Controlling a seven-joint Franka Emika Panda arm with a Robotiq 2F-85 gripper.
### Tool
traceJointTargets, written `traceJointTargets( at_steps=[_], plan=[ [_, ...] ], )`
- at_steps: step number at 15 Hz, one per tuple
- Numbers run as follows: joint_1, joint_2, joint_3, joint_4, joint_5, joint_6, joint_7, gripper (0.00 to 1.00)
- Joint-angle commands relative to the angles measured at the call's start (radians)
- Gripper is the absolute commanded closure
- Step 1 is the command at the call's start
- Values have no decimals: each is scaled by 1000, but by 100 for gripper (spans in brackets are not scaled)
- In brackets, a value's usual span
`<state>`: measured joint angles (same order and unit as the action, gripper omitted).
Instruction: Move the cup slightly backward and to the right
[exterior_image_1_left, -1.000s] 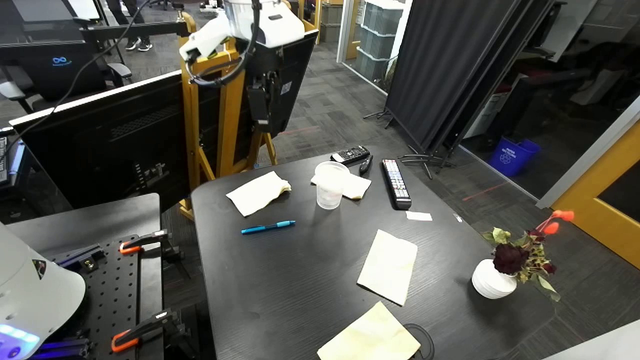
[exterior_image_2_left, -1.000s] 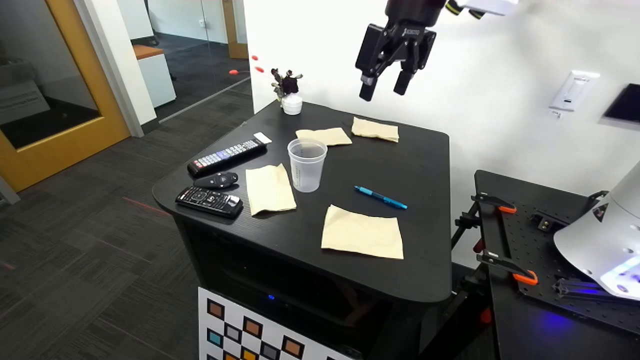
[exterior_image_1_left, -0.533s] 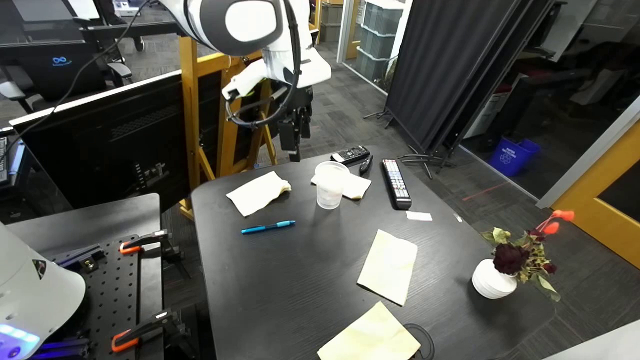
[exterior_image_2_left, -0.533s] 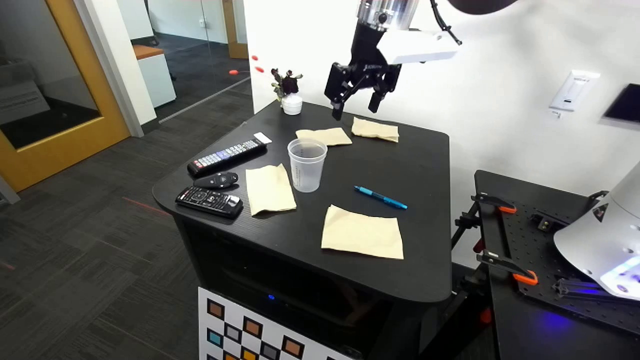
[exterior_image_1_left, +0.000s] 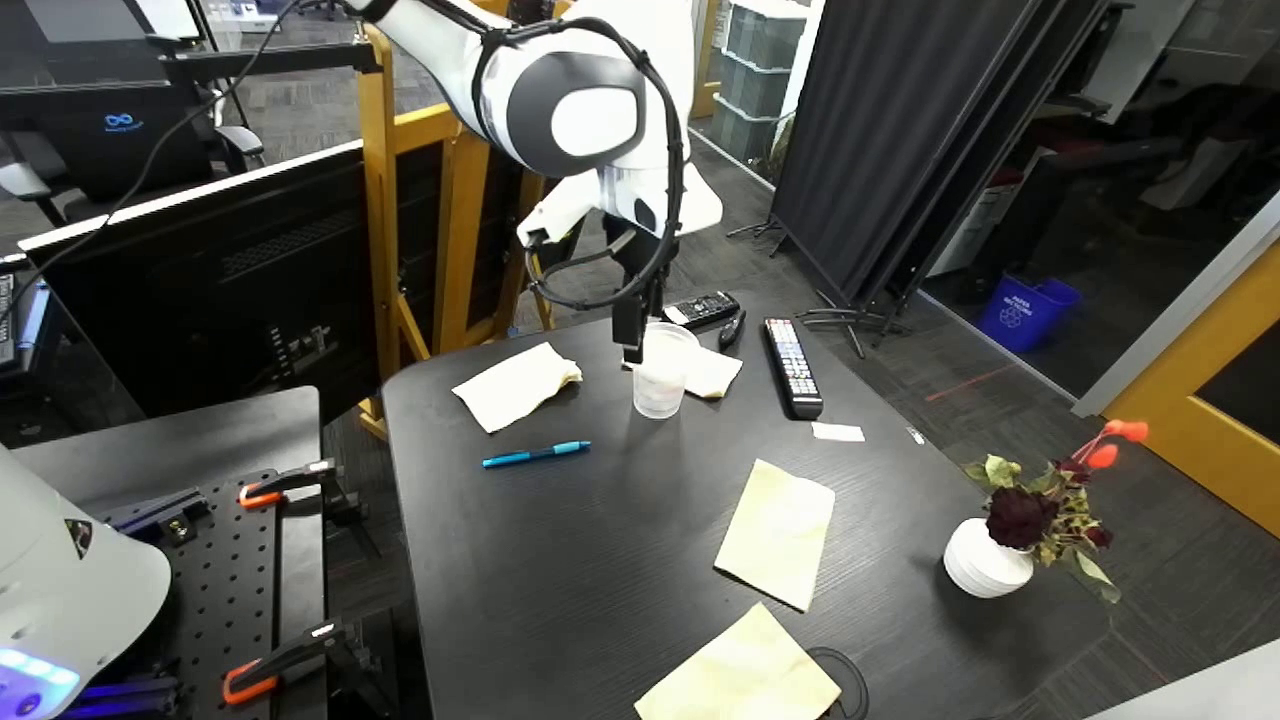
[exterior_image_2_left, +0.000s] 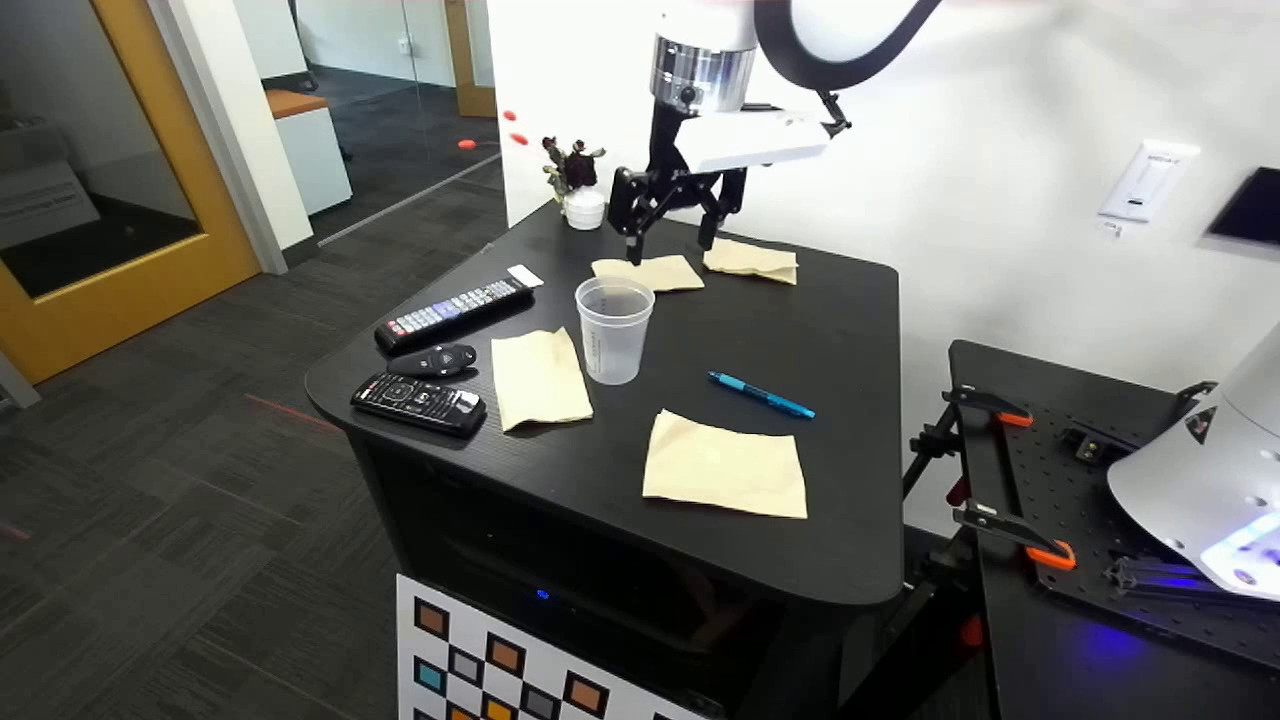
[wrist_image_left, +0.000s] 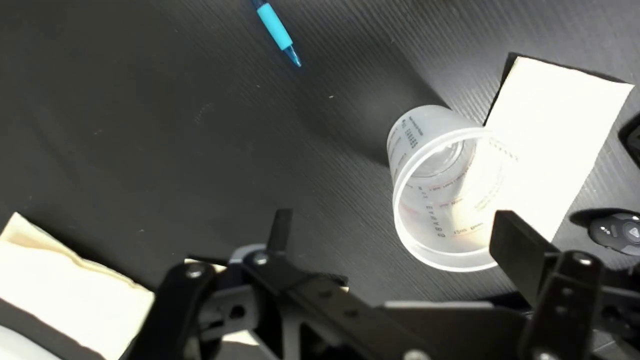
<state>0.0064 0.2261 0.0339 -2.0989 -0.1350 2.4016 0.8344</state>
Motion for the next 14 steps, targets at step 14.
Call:
traceJointTargets(
  at_steps=[14],
  plan=[
    [66,240,-79,175,102,-21,-14,25]
  ],
)
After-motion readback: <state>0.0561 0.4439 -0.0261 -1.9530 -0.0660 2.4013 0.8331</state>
